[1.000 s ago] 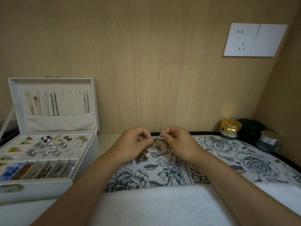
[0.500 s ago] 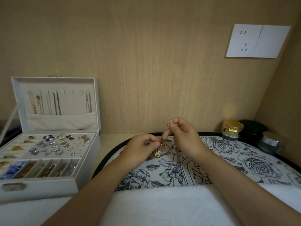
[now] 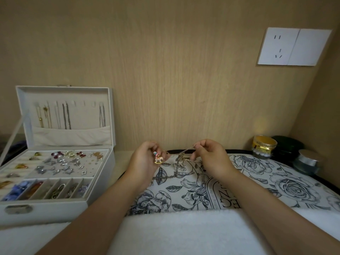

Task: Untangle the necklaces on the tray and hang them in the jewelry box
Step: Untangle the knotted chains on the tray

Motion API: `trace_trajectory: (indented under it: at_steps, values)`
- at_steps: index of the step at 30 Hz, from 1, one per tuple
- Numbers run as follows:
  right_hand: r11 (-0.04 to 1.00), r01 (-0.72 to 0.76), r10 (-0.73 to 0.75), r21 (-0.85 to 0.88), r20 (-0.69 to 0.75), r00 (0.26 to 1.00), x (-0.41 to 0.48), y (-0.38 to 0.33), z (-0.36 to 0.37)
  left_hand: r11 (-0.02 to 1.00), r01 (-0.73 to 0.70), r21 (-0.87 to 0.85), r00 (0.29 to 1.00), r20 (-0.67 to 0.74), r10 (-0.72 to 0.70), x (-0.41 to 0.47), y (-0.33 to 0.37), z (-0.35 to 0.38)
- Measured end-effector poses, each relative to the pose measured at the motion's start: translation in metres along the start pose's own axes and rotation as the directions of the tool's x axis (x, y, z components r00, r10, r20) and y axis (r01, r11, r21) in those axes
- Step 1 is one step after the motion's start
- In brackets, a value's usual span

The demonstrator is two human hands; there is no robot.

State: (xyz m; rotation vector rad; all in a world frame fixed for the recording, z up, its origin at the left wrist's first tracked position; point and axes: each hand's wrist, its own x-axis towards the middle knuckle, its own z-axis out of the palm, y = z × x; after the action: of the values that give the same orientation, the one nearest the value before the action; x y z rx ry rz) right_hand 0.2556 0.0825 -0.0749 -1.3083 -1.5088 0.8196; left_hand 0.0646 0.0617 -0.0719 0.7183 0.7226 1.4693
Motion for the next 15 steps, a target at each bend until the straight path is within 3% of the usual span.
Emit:
trace_trajectory:
  at_steps: [3, 7, 11, 15]
  values:
    - [0.998, 0.008, -0.007, -0.070, 0.011, 1.000, 0.000, 0.000, 0.002, 1.000, 0.009, 0.000, 1.000, -0.013, -0.009, 0.001, 0.002, 0.000]
    - [0.998, 0.005, -0.004, -0.067, 0.021, 1.000, 0.000, -0.001, 0.002, 0.988, 0.010, 0.157, 1.000, 0.000, -0.010, 0.003, 0.003, -0.002]
    - [1.000, 0.023, -0.024, 0.007, 0.039, 0.999, -0.003, -0.006, 0.001, 0.973, 0.035, 0.230, 0.991, 0.119, -0.064, 0.001, 0.011, 0.002]
    - [0.996, 0.033, -0.040, 0.080, 0.090, 0.995, -0.003, -0.016, 0.001, 0.842, 0.011, 0.540, 0.966, 0.212, -0.149, -0.004, 0.017, 0.012]
